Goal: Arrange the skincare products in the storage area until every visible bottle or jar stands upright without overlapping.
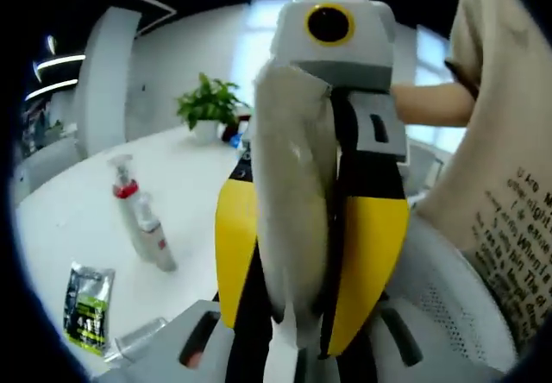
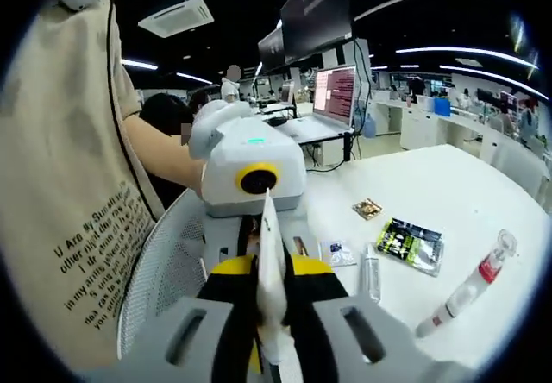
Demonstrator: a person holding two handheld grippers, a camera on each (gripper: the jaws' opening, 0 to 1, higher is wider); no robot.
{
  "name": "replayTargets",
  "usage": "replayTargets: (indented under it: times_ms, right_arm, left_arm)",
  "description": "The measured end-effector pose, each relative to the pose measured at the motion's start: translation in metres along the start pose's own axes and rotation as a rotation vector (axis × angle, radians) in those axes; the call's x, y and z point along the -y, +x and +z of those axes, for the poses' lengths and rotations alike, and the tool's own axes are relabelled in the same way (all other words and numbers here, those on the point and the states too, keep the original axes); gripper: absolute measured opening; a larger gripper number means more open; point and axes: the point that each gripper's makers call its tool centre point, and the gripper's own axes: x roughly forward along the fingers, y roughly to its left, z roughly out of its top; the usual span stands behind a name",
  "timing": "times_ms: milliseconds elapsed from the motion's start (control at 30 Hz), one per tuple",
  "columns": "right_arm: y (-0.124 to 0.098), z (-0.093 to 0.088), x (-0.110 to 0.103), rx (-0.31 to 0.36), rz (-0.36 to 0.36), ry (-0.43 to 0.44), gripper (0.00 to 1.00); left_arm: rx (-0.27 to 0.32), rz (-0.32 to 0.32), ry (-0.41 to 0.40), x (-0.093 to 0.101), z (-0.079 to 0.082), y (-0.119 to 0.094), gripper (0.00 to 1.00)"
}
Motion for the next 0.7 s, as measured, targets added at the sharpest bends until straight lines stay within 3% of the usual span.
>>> replayTargets:
  times_ms: [367, 700]
  right_arm:
    - [0.006, -0.019, 0.002, -0.032, -0.033, 0.024, 0.12]
    - [0.014, -0.032, 0.001, -0.052, -0.043, 0.007, 0.12]
  left_arm:
    - [-0.053, 0.002, 0.008, -0.004, -0.022, 0.007, 0.2]
    - [-0.06, 0.006, 0.001, -0.006, -0.037, 0.01, 0.21]
